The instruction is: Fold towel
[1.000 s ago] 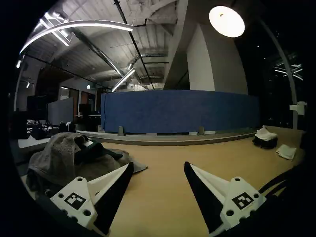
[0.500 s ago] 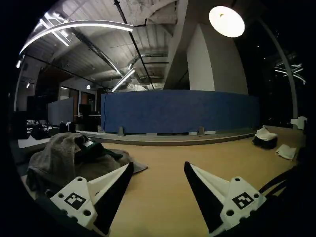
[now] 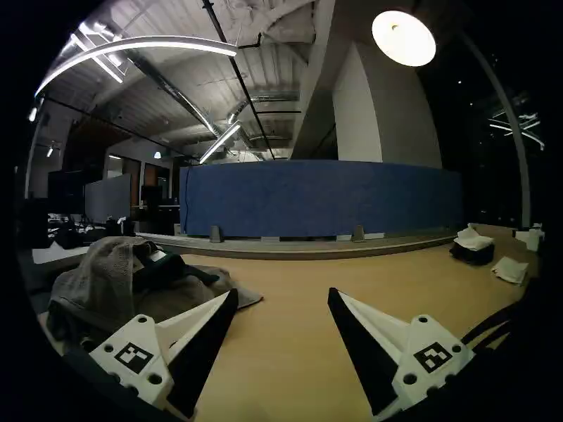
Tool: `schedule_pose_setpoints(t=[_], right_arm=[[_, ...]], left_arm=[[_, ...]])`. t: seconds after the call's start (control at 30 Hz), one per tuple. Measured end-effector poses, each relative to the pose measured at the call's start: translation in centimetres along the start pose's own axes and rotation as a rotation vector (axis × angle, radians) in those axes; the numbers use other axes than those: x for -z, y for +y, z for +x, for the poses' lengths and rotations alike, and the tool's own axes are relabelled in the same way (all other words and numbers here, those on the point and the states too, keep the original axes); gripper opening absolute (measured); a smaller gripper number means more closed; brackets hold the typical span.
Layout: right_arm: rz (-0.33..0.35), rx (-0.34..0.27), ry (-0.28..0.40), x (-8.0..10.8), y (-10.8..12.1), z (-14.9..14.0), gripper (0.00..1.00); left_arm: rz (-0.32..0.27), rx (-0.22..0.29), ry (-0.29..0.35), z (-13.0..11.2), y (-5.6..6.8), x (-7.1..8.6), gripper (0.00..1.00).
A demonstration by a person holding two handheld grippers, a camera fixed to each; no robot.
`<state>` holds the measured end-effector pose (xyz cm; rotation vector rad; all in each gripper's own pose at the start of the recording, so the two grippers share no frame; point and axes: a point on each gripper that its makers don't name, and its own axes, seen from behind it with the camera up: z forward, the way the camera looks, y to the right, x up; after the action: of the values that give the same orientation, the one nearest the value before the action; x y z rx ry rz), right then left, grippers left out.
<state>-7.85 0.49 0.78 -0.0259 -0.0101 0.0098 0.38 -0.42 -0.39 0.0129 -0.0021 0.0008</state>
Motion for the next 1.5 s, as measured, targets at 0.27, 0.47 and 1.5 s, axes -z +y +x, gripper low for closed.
schedule_pose_setpoints(t=[0.27, 0.47, 1.5], right_arm=[[0.002, 0.022, 0.010, 0.42, -0.69, -0.68, 1.00], [0.009, 0.002, 0.008, 0.36, -0.63, -0.63, 1.00], [0.013, 0.002, 0.007, 0.24, -0.52, -0.78, 1.00]], left_arm=[[0.000, 0.000, 0.000, 0.04, 0.05, 0.03, 0.95], [0.000, -0.001, 0.000, 0.01, -0.01, 0.00, 0.95], [0.000, 0.000, 0.000, 0.03, 0.03, -0.10, 0.95]])
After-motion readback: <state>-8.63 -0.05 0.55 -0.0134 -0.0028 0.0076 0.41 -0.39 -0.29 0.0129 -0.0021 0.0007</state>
